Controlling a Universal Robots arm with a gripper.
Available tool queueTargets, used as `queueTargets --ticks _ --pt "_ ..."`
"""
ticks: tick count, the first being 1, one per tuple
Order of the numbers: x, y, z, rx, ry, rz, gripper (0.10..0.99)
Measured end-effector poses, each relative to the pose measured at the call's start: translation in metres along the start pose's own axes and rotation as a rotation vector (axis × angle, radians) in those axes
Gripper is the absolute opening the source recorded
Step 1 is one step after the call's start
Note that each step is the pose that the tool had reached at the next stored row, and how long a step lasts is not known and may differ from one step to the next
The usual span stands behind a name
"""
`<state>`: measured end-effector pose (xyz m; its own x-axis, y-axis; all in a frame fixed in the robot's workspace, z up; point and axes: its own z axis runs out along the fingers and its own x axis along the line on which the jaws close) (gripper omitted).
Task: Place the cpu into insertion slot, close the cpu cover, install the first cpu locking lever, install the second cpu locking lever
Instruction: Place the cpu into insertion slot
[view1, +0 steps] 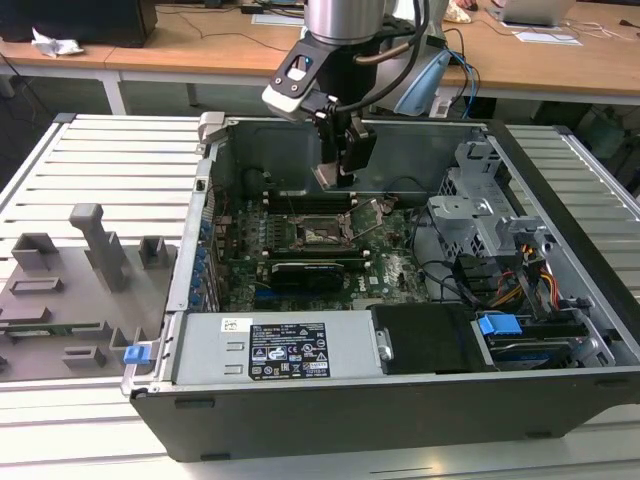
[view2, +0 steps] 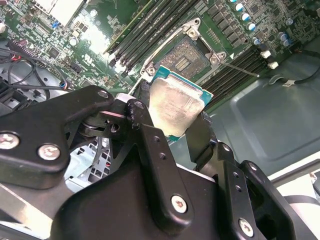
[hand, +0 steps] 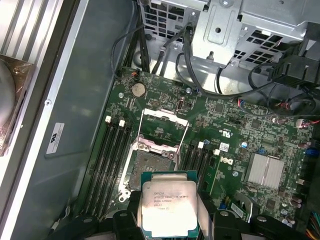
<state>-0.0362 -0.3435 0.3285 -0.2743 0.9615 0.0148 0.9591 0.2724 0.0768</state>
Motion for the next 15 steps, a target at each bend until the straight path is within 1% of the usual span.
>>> queueTargets --ticks 15 --pt "0.0 -0.0002 0.0029 0.0 0.0001 0.0 0.529"
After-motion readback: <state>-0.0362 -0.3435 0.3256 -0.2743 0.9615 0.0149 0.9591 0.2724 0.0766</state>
